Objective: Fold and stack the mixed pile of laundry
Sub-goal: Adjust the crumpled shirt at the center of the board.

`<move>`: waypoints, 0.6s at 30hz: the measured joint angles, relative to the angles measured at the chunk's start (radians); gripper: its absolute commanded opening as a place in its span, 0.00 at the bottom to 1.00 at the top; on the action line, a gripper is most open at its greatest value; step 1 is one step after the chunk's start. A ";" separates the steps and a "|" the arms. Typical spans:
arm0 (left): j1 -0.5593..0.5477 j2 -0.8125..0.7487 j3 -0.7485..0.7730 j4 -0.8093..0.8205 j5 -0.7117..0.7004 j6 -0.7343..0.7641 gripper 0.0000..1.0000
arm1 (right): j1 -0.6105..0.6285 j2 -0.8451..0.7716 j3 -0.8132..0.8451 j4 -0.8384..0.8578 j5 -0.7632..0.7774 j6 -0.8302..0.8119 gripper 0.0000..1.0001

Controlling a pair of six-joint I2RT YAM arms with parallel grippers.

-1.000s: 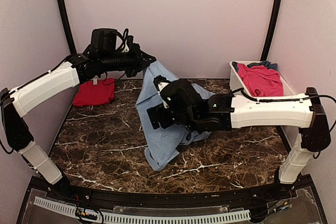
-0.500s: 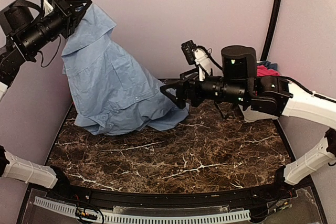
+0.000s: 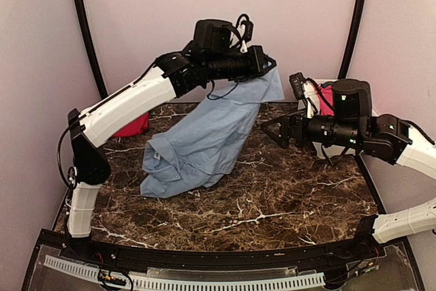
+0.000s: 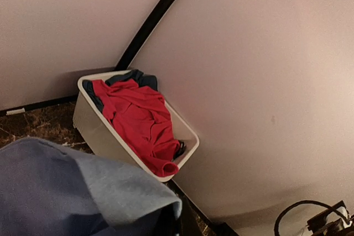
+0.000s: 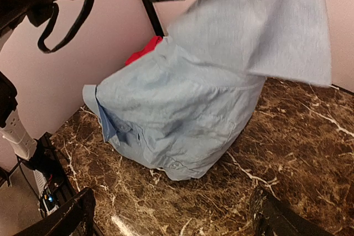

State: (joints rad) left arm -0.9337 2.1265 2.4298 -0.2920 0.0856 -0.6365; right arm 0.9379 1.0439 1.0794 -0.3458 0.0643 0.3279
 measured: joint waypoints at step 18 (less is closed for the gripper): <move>0.187 -0.567 -1.085 -0.106 0.050 0.216 0.93 | -0.082 -0.080 -0.216 -0.163 -0.003 0.190 0.93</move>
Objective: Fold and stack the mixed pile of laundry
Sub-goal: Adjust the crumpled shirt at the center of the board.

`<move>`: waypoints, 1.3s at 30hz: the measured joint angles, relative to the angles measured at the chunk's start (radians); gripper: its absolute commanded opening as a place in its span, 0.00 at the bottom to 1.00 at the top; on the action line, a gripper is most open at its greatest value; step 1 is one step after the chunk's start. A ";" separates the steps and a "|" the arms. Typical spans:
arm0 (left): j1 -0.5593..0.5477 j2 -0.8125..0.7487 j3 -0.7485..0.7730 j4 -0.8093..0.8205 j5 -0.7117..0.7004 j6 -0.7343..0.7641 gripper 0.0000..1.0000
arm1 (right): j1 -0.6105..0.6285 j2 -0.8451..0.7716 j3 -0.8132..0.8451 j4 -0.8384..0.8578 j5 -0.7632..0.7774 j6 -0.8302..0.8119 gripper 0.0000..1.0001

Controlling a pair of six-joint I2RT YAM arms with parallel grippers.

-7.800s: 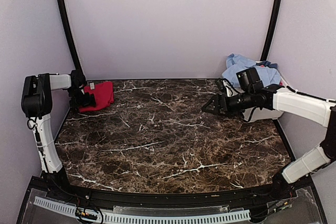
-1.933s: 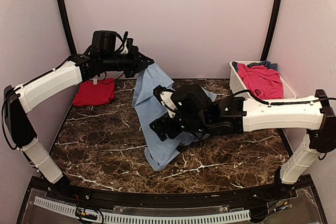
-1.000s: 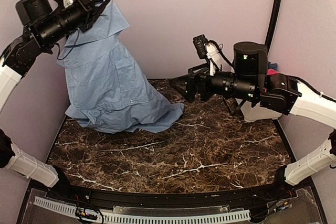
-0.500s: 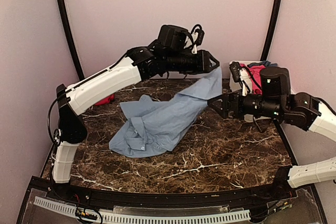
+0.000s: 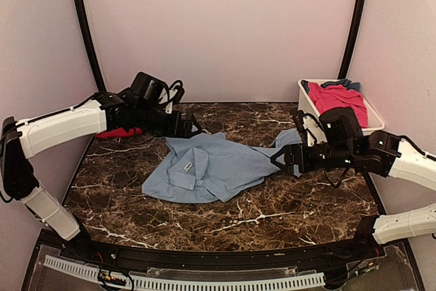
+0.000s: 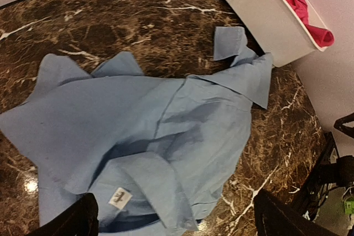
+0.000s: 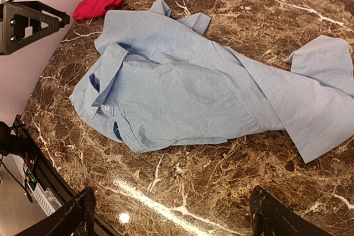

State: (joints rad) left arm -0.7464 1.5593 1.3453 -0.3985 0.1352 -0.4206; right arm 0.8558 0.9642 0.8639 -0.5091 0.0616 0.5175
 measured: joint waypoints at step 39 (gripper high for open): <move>0.204 0.216 -0.194 0.143 0.352 0.136 0.01 | -0.248 0.467 -0.051 0.200 -0.317 0.020 0.86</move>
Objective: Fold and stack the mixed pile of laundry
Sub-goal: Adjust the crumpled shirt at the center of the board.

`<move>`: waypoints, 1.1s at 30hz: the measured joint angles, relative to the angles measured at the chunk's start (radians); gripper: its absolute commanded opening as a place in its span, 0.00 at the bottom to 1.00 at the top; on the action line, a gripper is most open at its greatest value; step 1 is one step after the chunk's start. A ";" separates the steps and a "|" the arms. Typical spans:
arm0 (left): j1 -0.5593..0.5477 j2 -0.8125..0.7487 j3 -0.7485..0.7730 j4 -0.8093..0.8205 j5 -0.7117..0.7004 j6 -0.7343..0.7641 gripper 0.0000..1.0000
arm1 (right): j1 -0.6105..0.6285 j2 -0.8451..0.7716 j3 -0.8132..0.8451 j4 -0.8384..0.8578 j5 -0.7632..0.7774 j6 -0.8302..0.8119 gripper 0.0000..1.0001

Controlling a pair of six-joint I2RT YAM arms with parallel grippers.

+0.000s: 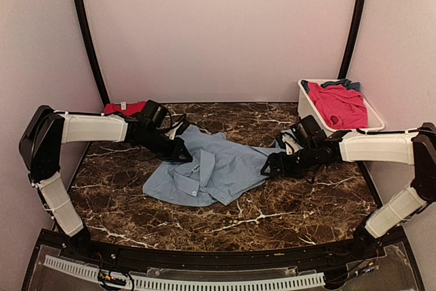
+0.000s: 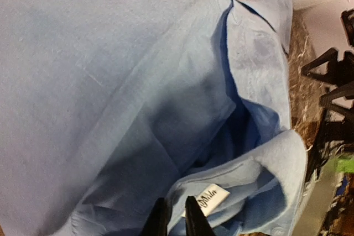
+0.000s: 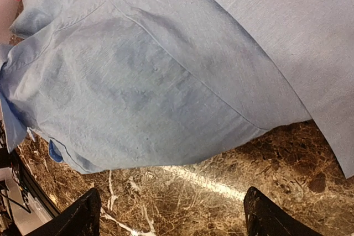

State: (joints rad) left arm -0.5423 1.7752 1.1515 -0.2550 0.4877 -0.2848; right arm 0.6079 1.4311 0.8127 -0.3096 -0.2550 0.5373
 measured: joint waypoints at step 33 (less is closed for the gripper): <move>-0.629 0.047 0.104 -0.187 0.150 0.257 0.27 | -0.040 -0.112 0.119 -0.166 0.096 -0.089 0.94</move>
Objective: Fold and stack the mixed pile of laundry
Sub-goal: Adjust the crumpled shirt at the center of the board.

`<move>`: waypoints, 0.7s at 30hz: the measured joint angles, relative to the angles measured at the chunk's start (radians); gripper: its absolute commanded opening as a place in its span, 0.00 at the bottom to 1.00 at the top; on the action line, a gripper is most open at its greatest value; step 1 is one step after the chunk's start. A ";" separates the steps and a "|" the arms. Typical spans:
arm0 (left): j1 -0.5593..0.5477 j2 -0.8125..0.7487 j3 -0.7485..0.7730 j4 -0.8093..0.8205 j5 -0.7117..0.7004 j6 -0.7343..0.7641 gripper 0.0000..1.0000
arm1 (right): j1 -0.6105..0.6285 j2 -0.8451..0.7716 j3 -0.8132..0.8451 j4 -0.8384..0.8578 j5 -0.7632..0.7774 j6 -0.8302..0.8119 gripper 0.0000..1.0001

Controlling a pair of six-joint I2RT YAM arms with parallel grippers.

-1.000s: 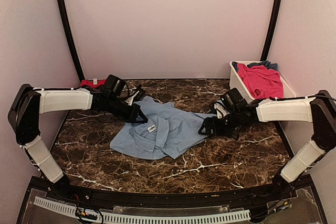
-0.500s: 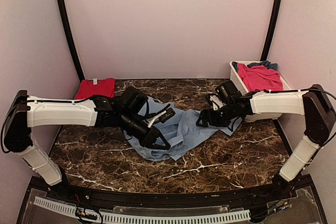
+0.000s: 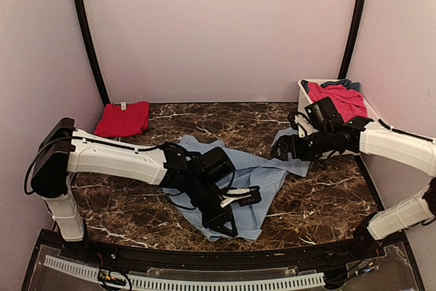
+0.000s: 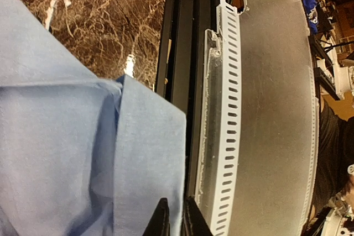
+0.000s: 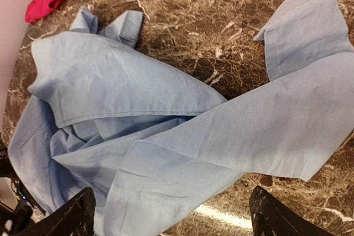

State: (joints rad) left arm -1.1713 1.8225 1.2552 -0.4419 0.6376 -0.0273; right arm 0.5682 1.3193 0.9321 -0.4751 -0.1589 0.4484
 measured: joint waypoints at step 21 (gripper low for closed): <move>0.477 0.035 0.326 0.055 -0.366 -0.153 0.83 | 0.004 -0.061 -0.168 0.002 -0.025 0.114 0.90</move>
State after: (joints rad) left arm -0.6941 1.8572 1.5810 -0.3874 0.2714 -0.1802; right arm 0.5720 1.2583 0.7639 -0.4732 -0.1841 0.5625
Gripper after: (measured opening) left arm 0.818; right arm 0.892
